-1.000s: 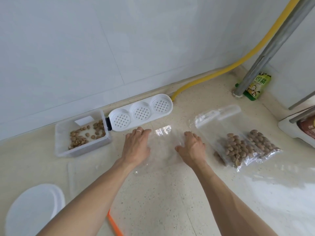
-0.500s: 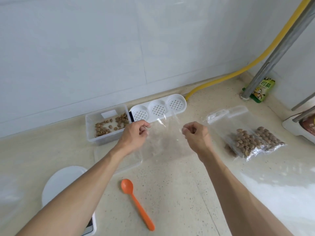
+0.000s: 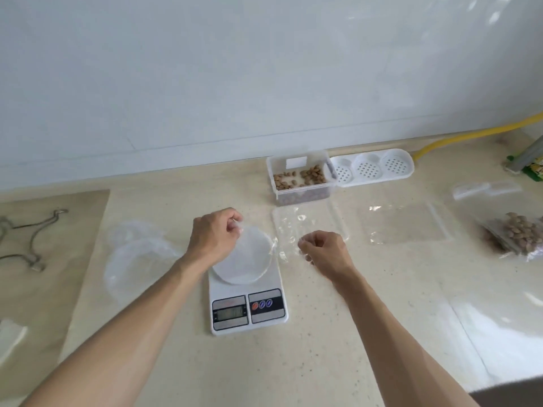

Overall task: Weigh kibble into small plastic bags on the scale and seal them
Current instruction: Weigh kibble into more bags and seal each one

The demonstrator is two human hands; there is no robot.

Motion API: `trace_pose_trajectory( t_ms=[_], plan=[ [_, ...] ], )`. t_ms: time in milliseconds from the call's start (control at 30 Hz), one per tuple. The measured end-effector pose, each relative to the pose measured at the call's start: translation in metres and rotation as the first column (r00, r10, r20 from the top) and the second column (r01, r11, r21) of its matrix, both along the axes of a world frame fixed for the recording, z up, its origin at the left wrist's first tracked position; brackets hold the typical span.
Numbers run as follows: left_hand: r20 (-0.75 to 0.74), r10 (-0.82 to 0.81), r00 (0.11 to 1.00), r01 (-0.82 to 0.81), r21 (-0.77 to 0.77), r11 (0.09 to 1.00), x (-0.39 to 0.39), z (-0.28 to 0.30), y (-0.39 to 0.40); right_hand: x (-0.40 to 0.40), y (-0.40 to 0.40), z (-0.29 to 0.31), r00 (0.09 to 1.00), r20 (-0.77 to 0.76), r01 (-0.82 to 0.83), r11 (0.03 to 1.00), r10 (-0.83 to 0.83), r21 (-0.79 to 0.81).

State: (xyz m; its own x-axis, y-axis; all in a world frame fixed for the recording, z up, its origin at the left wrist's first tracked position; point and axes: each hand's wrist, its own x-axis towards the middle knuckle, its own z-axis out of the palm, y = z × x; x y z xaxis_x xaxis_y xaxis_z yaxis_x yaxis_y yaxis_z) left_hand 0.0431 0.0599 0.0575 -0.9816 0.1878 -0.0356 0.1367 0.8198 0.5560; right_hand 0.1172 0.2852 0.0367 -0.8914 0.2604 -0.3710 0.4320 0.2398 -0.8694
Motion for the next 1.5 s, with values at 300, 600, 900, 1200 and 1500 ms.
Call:
trace_pose_trajectory(
  t_ms=[300,600,900,1200,1500],
  plan=[
    [-0.161,-0.006,0.987,-0.009,-0.093,0.996,-0.006,-0.031,-0.042,-0.013,-0.056,-0.023,0.997,0.049,0.049,0.983,-0.059,0.178],
    [-0.207,-0.039,0.978,0.009,-0.144,0.99,-0.003,-0.056,-0.036,-0.012,-0.044,-0.031,0.978,0.168,0.089,0.978,-0.121,0.186],
    [-0.159,-0.025,0.987,0.004,-0.13,0.992,0.053,-0.056,-0.059,0.026,-0.059,-0.026,0.993,-0.056,0.117,0.916,-0.103,0.384],
    [-0.09,-0.069,0.994,0.055,-0.153,0.987,0.138,-0.088,-0.081,0.092,-0.098,-0.049,0.973,-0.008,-0.159,0.689,0.233,0.707],
    [-0.022,-0.126,0.992,0.122,-0.134,0.983,0.149,-0.102,-0.084,0.119,-0.107,-0.064,0.925,0.19,-0.347,0.531,0.329,0.773]
  ],
)
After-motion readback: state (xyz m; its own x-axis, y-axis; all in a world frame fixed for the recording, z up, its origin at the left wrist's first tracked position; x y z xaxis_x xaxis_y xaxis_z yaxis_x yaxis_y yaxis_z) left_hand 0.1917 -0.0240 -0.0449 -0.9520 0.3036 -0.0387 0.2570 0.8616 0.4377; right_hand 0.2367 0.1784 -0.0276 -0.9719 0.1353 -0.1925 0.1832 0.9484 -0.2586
